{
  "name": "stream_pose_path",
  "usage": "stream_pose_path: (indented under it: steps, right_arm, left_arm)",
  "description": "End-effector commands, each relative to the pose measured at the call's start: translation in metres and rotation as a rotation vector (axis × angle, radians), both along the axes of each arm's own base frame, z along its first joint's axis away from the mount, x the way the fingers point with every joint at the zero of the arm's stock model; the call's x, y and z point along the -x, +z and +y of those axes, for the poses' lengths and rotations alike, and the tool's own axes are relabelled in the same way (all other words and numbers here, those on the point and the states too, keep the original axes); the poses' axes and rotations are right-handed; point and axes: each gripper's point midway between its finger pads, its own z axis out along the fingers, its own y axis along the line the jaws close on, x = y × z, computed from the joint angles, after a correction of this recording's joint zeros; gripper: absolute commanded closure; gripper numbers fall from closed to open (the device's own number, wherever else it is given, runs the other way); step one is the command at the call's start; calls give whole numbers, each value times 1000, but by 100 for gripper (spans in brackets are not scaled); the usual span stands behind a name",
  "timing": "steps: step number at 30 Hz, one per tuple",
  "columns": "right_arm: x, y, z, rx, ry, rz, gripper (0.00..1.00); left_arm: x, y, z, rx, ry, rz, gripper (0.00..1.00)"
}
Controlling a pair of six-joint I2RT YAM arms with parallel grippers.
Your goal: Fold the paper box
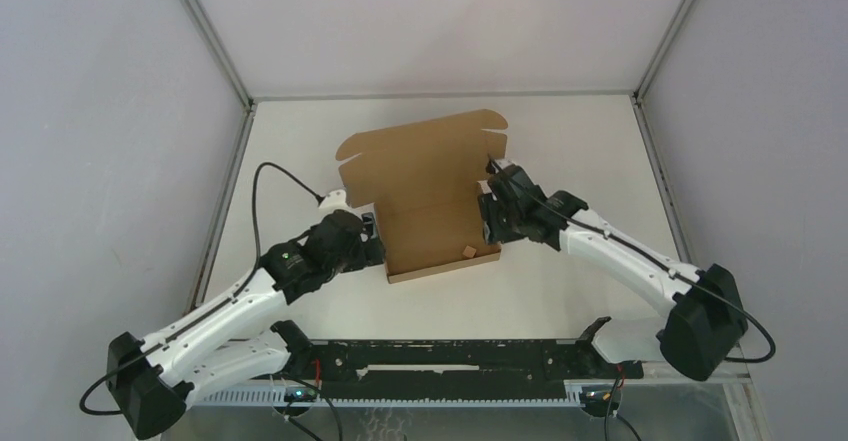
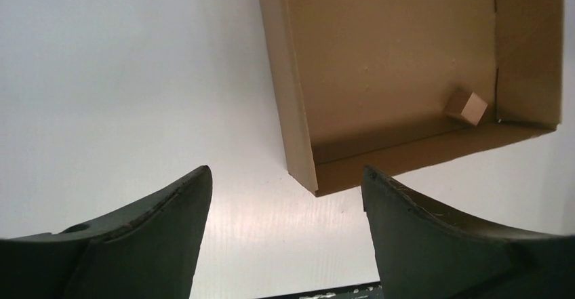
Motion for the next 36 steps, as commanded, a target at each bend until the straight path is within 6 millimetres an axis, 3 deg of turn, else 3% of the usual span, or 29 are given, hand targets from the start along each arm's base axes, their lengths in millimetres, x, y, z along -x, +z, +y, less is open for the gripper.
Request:
stream_pose_path:
  steps: [1,6,9,12,15,18,25,36]
  right_arm:
    - [25,5,-15,-46,-51,-21,43]
    - [58,-12,-24,-66,-81,14,42]
    - [73,-34,-27,-44,-84,49,42]
    - [78,-50,-23,-57,-94,78,42]
    - [74,-58,-16,-66,-103,87,42]
    - [65,-63,-10,-71,-113,80,42]
    - [52,-69,1,-101,-103,85,42]
    - [31,-73,-3,-130,-92,72,42]
  left_arm:
    - [1,12,-30,58,-78,-1,15]
    - [19,0,-57,88,-160,42,13]
    - [30,-10,-67,101,-186,78,13]
    - [37,-27,-77,124,-187,116,13]
    - [37,-37,-83,122,-178,141,12]
    - [32,-44,-76,77,-139,134,12]
    - [13,-47,-72,42,-62,114,11]
    - [-27,-51,-79,-3,24,122,10]
